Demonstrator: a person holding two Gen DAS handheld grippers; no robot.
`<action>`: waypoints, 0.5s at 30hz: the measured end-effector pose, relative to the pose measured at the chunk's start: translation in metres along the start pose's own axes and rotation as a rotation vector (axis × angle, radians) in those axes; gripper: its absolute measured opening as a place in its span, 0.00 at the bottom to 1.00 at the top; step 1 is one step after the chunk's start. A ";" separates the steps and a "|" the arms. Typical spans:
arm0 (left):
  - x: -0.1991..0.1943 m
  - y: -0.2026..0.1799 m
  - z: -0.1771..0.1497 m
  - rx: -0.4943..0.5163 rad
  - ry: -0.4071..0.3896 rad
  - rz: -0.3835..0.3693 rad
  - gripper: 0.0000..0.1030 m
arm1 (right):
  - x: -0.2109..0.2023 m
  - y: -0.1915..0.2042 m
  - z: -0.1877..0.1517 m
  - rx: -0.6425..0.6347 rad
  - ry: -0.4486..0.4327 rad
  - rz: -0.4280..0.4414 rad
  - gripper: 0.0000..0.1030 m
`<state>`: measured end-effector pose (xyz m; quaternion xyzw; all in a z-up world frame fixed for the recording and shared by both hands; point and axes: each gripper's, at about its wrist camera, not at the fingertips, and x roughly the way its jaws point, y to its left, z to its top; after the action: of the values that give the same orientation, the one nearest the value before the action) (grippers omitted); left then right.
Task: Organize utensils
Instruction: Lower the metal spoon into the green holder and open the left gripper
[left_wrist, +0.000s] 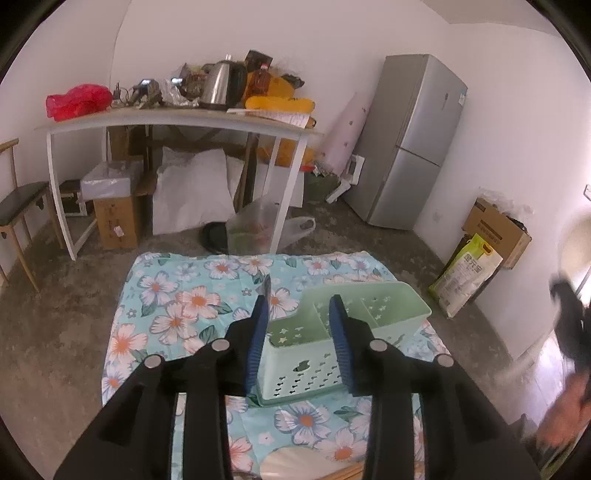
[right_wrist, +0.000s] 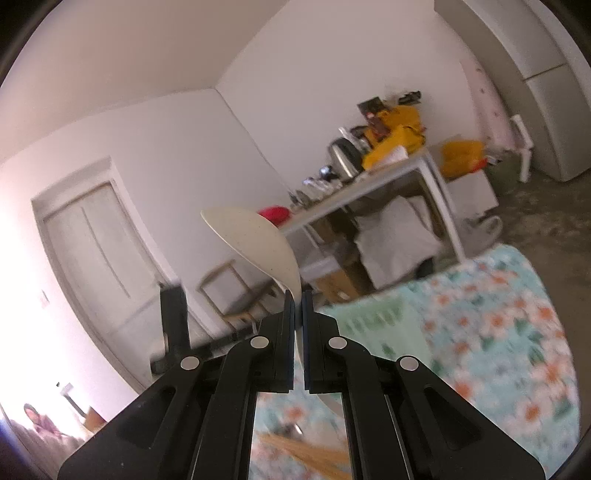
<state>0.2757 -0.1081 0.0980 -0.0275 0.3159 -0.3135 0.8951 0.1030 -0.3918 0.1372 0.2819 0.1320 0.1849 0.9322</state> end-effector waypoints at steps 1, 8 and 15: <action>-0.002 0.000 -0.001 0.006 -0.008 0.003 0.33 | 0.007 -0.001 0.006 -0.004 -0.006 0.005 0.02; -0.002 0.013 -0.004 -0.020 -0.017 0.003 0.34 | 0.074 -0.023 0.030 -0.015 -0.003 0.016 0.02; 0.011 0.019 -0.011 -0.025 -0.001 0.012 0.34 | 0.115 -0.070 -0.003 0.024 0.095 -0.063 0.02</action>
<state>0.2863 -0.0976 0.0789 -0.0371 0.3193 -0.3043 0.8967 0.2244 -0.3959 0.0784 0.2797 0.1874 0.1669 0.9267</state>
